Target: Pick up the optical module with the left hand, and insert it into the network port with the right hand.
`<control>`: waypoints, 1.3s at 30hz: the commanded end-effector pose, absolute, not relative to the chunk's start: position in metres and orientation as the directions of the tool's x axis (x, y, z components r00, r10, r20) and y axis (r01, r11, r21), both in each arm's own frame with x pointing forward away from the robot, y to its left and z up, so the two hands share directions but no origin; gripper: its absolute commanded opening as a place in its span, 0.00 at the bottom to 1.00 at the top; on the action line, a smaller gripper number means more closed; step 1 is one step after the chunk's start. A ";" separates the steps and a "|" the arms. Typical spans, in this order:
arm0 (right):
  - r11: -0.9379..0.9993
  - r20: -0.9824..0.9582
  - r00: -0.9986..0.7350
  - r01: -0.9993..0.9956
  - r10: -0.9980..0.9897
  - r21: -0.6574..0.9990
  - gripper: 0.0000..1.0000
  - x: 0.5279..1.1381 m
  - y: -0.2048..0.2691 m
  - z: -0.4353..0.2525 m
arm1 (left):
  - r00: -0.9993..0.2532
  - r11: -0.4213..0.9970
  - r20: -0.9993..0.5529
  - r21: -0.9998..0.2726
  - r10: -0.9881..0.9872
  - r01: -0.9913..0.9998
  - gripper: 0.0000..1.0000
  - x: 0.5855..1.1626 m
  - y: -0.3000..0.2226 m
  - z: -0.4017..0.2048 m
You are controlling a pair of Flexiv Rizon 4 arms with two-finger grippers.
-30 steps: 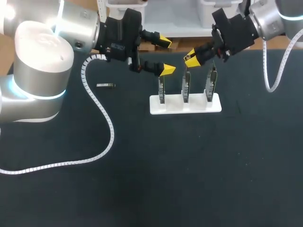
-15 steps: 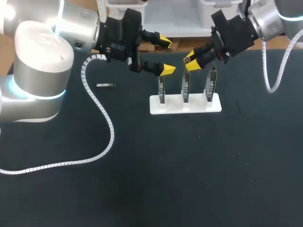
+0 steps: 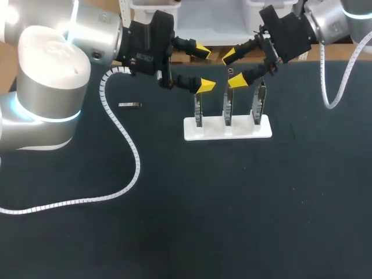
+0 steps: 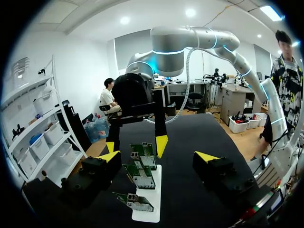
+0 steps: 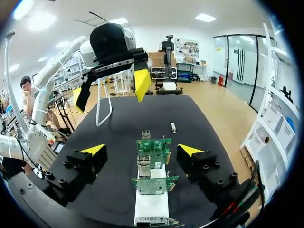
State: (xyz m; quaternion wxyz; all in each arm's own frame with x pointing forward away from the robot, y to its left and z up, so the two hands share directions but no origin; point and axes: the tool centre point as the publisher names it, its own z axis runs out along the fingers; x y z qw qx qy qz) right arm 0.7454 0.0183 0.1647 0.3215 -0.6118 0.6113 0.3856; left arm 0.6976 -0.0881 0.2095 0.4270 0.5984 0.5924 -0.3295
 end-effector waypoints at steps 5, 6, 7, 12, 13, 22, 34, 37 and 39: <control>-0.051 -0.876 -0.016 -0.998 -0.482 0.046 0.52 0.751 0.018 0.181 | 0.078 0.070 -0.898 0.120 0.432 0.990 1.00 0.697 -0.089 0.210; -0.056 -0.880 -0.007 -0.998 -0.475 0.038 0.37 0.752 0.018 0.183 | 0.078 0.070 -0.898 0.120 0.432 0.990 1.00 0.697 -0.089 0.210; -0.059 -0.881 0.001 -0.998 -0.474 0.031 0.18 0.752 0.018 0.184 | 0.078 0.070 -0.898 0.120 0.432 0.990 1.00 0.697 -0.089 0.210; -0.077 -0.891 0.015 -0.997 -0.453 0.023 0.00 0.751 0.018 0.189 | 0.078 0.070 -0.898 0.120 0.432 0.990 1.00 0.697 -0.089 0.210; -0.083 -0.892 0.013 -0.996 -0.451 0.027 0.00 0.750 0.018 0.189 | 0.078 0.070 -0.898 0.120 0.432 0.990 1.00 0.697 -0.089 0.210; -0.083 -0.892 0.013 -0.996 -0.451 0.027 0.00 0.750 0.018 0.189 | 0.078 0.070 -0.898 0.120 0.432 0.990 1.00 0.697 -0.089 0.210; -0.081 -0.892 0.008 -0.996 -0.452 0.032 0.00 0.750 0.017 0.187 | 0.078 0.070 -0.898 0.120 0.432 0.990 1.00 0.697 -0.089 0.210; -0.077 -0.885 -0.006 -0.996 -0.465 0.047 0.00 0.747 0.016 0.181 | 0.078 0.070 -0.898 0.120 0.432 0.990 1.00 0.697 -0.089 0.210; -0.078 -0.883 -0.013 -0.995 -0.469 0.056 0.00 0.746 0.016 0.178 | 0.078 0.070 -0.898 0.120 0.432 0.990 1.00 0.697 -0.089 0.210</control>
